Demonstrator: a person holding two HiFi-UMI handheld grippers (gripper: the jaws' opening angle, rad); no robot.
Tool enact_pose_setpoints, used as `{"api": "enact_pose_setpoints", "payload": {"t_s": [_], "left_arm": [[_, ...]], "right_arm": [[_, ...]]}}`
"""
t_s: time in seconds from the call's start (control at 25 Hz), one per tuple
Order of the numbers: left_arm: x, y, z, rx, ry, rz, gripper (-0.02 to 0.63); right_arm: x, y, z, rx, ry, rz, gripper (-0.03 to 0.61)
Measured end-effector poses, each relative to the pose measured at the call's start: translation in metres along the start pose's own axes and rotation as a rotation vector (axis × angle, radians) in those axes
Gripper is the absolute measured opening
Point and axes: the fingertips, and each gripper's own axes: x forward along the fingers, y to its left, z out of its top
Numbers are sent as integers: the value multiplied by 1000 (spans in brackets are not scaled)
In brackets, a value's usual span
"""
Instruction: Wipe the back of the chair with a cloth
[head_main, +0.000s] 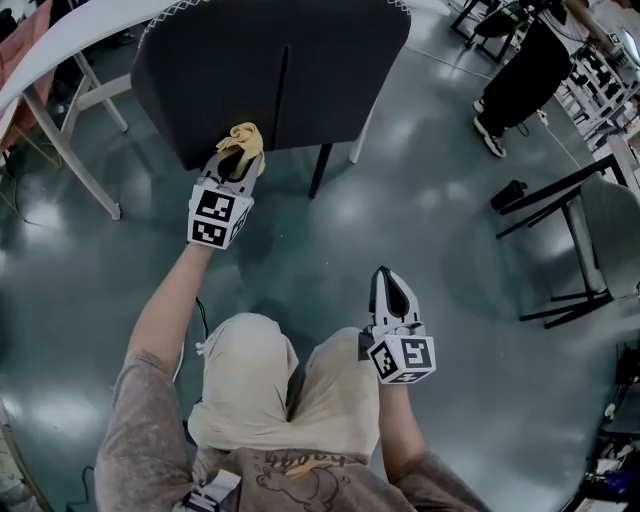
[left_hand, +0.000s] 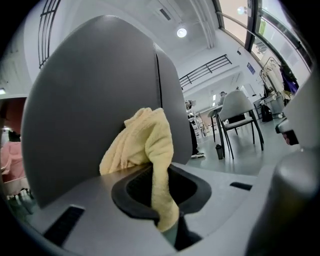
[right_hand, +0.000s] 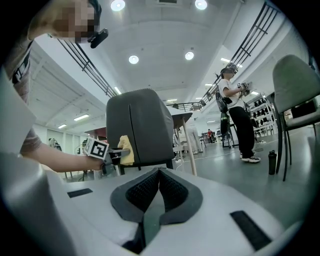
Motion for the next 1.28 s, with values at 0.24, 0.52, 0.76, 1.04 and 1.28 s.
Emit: {"api": "enact_pose_setpoints", "payload": {"t_s": [0.24, 0.52, 0.76, 1.04, 1.28], "left_arm": [[30, -26, 8, 12, -14, -53, 63], [52, -42, 6, -8, -22, -71, 63], [86, -71, 16, -20, -22, -137, 62], [133, -119, 21, -14, -26, -215, 63], [163, -150, 18, 4, -7, -274, 63]], "right_arm": [[-4, -2, -5, -1, 8, -13, 25], [-7, -10, -7, -2, 9, -41, 26], [-12, -20, -6, -11, 19, -59, 26], [-19, -36, -13, -19, 25, -83, 26], [-20, -41, -16, -21, 36, -99, 26]]}}
